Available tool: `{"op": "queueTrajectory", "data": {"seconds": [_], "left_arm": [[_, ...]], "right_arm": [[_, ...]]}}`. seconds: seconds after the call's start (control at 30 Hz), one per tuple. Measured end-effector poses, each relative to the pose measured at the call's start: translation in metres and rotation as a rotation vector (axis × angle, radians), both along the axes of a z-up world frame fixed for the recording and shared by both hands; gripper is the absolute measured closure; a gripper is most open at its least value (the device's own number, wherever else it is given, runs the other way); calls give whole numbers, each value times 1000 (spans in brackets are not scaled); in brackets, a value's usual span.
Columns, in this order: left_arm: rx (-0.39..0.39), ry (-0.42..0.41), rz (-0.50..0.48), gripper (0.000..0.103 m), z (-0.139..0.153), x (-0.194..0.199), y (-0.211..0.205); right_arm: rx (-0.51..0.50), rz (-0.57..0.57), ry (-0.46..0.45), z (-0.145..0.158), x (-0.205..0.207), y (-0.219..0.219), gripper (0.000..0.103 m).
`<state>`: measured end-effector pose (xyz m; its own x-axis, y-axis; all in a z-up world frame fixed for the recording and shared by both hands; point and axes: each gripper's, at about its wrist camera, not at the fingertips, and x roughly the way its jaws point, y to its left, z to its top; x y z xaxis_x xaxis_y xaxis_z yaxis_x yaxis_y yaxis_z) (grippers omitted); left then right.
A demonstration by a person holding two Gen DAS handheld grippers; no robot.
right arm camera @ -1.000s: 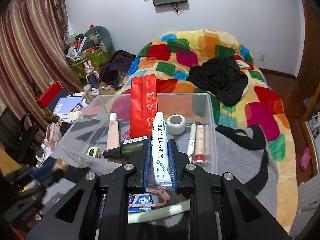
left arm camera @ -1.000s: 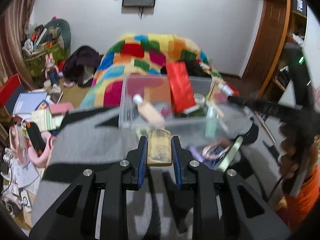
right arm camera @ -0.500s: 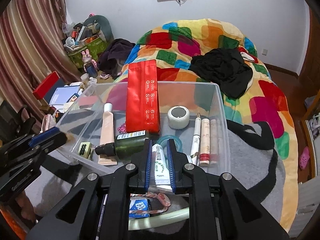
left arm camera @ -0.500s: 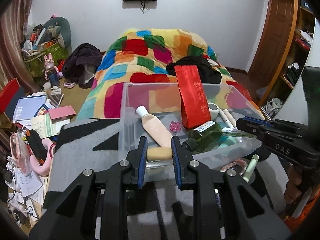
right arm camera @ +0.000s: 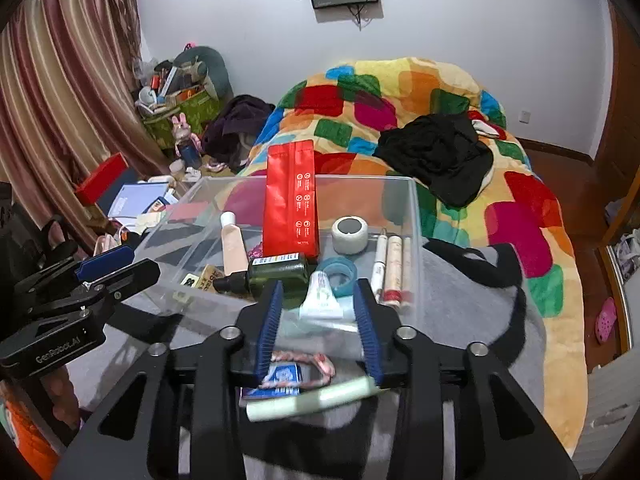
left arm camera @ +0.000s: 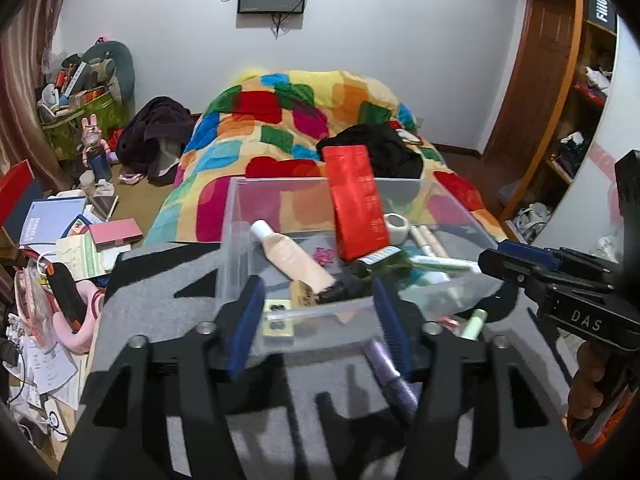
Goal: Organize objects
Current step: 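Grasp the purple spray bottle with the left tool while the right tool grasps the pale green tube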
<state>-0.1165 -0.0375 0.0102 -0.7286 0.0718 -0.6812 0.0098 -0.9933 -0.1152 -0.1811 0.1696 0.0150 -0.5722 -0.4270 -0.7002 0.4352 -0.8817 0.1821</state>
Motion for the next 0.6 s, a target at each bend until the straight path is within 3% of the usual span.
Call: {"op": "queueTrajectory", "data": {"seconds": [0.13, 0.27, 0.47, 0.6], "left_arm": [[17, -38, -47, 38, -11, 8, 15], [25, -108, -91, 38, -34, 10, 30], [32, -213, -124, 38, -66, 5, 46], [12, -195, -86, 40, -65, 11, 36]], "right_arm": [[-20, -20, -14, -3, 14, 14, 57], [15, -39, -45, -19, 28, 24, 56], [-10, -34, -203, -56, 26, 23, 55], [-50, -18, -264, -67, 21, 12, 48]]}}
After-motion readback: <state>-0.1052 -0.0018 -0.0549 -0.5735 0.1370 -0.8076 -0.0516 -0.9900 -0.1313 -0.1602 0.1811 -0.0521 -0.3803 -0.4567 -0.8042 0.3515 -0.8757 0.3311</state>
